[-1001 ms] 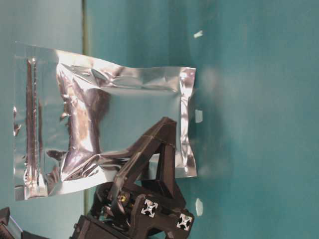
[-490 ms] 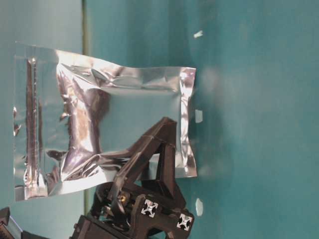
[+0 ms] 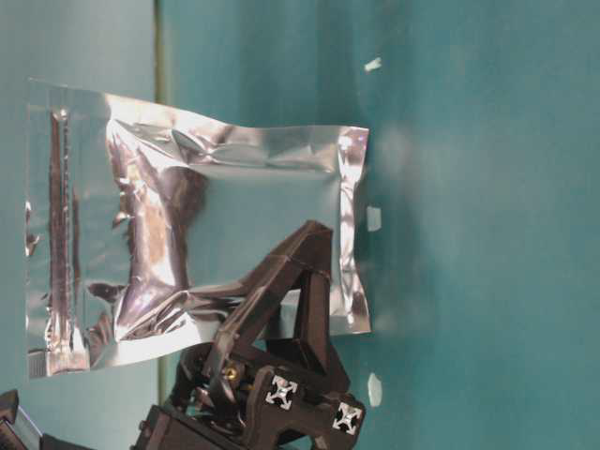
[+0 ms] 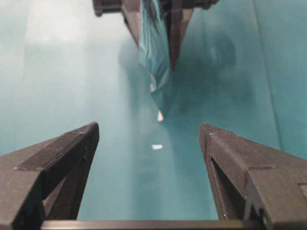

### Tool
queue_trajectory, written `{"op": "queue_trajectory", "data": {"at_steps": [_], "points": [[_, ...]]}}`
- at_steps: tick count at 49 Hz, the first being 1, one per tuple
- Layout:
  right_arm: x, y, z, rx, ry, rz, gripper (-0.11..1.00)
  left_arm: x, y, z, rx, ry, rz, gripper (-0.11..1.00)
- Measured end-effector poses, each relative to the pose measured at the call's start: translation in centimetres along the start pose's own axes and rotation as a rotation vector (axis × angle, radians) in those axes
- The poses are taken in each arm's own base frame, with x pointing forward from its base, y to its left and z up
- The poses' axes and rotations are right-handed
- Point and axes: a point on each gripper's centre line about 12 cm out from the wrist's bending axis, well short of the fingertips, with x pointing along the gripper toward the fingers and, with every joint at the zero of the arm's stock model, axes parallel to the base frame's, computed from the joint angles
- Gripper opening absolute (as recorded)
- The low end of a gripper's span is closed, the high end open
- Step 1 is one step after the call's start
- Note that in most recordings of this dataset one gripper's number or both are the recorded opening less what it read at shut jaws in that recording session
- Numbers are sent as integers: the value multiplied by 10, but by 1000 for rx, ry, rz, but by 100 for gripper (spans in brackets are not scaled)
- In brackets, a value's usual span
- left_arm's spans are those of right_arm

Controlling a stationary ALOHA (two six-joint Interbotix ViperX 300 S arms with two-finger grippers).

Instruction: Hand over the silver zip bag and make it stand upright.

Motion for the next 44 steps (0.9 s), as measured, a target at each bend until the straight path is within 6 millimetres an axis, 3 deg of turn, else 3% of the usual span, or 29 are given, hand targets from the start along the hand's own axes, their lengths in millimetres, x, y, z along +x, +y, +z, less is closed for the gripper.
{"op": "queue_trajectory", "data": {"at_steps": [44], "points": [[1, -1, -2, 3, 3, -2, 92, 0, -1, 1, -1, -1, -2, 34]]}}
